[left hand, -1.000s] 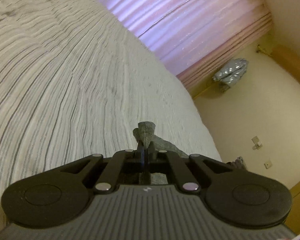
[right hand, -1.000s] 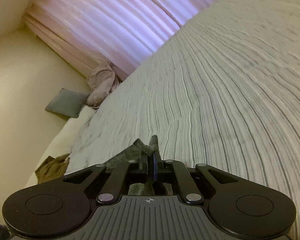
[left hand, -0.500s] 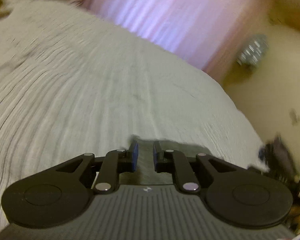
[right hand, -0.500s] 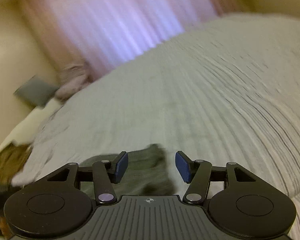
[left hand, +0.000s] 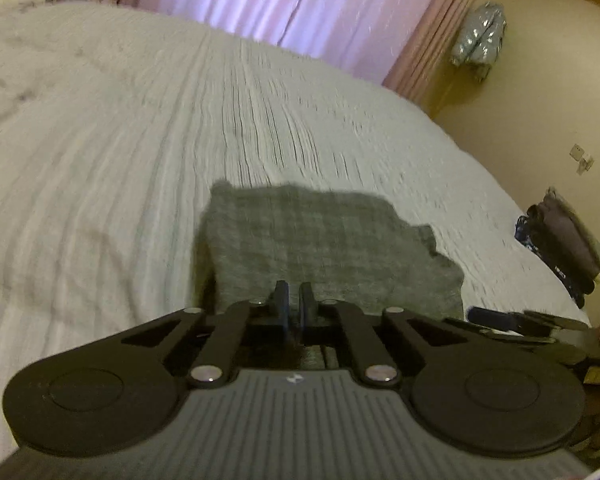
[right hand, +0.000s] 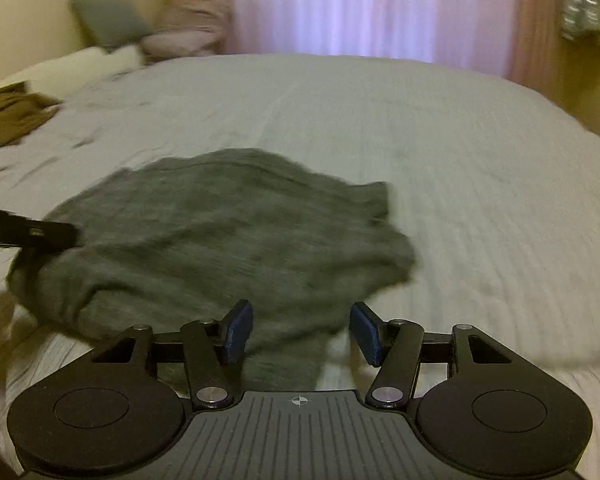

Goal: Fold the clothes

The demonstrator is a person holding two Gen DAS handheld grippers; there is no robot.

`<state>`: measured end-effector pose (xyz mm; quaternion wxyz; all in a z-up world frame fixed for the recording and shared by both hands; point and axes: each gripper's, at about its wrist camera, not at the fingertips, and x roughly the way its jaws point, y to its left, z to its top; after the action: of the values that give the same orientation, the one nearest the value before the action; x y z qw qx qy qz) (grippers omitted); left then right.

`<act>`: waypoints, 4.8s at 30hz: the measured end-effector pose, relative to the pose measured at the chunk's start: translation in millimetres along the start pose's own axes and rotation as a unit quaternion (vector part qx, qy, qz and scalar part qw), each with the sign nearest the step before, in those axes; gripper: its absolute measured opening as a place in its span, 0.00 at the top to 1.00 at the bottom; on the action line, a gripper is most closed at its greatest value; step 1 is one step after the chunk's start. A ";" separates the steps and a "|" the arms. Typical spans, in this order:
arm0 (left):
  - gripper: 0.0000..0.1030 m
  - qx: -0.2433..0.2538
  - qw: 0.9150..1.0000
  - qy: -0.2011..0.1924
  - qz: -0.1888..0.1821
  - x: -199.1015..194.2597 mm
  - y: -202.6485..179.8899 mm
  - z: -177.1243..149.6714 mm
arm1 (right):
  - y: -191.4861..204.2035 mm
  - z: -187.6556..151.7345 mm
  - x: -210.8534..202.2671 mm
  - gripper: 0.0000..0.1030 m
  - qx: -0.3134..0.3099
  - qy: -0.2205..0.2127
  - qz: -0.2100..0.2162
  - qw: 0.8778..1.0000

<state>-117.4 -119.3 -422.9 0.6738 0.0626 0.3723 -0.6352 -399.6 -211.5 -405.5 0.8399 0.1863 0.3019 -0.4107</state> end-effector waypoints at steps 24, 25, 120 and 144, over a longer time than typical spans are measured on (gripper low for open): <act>0.84 -0.056 0.997 -0.036 -0.025 -139.7 -32.8 -56.8 | 27.3 -8.2 -164.5 0.44 0.100 -0.040 0.014 0.994; 0.83 -0.056 0.997 -0.037 -0.026 -142.8 -34.5 -57.7 | 27.4 -9.0 -168.2 0.44 0.101 -0.043 0.015 0.994; 0.91 -0.065 0.997 -0.052 -0.008 -45.4 9.3 -10.5 | -29.5 -23.9 -74.5 0.86 0.228 -0.067 0.040 0.971; 0.82 0.012 1.000 -0.028 -0.005 34.4 5.7 45.8 | -21.4 45.7 -5.6 0.48 0.065 -0.088 0.014 0.994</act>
<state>-95.8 -171.6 -412.3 0.6800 0.0511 0.3456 -0.6446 -403.2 -246.5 -369.0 0.8552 0.2075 0.1969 -0.4322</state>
